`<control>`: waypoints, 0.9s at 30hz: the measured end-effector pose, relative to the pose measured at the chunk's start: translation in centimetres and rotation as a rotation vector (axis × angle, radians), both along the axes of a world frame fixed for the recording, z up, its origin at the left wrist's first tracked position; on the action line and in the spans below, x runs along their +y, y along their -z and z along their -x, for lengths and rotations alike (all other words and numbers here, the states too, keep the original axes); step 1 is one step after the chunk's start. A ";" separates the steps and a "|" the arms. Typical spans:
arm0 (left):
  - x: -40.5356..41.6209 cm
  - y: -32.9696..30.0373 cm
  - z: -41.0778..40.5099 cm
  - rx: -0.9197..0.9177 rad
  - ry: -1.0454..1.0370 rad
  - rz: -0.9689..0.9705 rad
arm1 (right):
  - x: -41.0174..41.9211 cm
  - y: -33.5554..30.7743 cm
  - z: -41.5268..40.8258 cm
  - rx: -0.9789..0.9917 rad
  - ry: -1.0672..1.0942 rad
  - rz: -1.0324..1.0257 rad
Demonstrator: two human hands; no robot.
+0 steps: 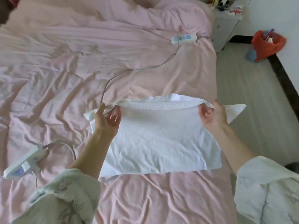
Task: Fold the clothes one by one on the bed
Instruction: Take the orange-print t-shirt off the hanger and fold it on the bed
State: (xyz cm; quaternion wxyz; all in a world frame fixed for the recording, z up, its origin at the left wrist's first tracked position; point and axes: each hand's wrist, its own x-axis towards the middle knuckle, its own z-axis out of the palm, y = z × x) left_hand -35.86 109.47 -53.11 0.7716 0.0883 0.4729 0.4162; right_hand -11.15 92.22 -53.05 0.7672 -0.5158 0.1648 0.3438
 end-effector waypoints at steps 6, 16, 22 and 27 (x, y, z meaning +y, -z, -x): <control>1.0 7.3 1.4 0.359 0.204 0.007 | 2.8 6.7 1.0 0.062 -0.263 0.073; -2.0 12.6 8.9 0.998 0.568 0.039 | 0.9 13.8 15.0 -1.042 -1.104 0.702; -2.2 12.2 9.5 1.028 0.705 0.053 | -0.2 15.8 16.5 -1.441 -1.323 1.028; -2.7 11.6 9.7 0.838 0.775 0.122 | -0.5 16.0 16.5 -1.455 -1.393 1.048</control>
